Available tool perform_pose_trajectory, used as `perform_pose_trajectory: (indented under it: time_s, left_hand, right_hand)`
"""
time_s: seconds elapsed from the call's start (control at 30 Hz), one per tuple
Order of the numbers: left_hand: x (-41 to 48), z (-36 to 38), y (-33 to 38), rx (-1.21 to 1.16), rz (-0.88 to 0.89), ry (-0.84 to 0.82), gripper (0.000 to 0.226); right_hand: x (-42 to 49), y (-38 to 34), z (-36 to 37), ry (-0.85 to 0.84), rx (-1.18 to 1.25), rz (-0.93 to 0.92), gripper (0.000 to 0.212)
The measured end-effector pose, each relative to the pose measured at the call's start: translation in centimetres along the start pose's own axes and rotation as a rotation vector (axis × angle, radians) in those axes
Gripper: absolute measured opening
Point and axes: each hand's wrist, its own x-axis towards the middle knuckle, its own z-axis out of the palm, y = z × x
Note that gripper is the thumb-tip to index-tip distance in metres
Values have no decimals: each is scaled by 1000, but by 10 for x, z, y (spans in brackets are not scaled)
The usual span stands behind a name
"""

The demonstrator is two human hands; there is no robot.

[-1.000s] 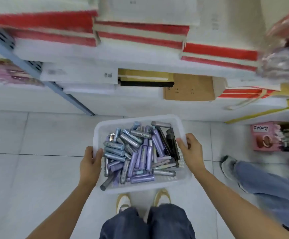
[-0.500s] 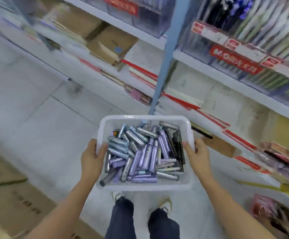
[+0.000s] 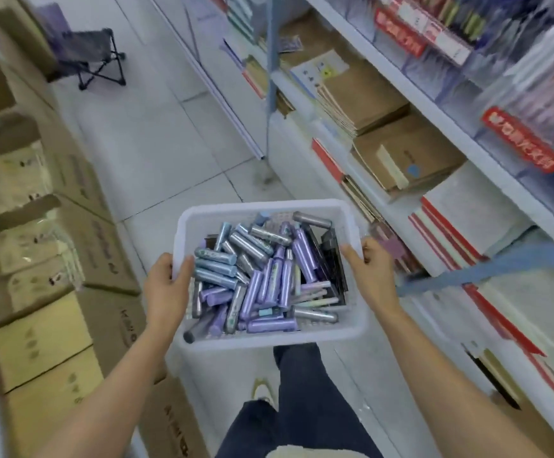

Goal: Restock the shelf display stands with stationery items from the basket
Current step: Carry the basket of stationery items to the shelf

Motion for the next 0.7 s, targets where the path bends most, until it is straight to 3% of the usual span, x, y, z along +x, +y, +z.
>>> perform_pose_trajectory:
  time_s: [0.1, 0.37, 0.7]
  left_hand:
    - [44, -13, 4, -14, -50, 96, 36]
    - [173, -54, 35, -64, -220, 305, 30]
    - [398, -106, 64, -72, -212, 336, 33]
  right_hand:
    - [58, -29, 41, -92, -11, -22, 33]
    - [210, -133, 149, -257, -91, -148, 44]
    - [380, -243, 291, -312, -61, -148, 32]
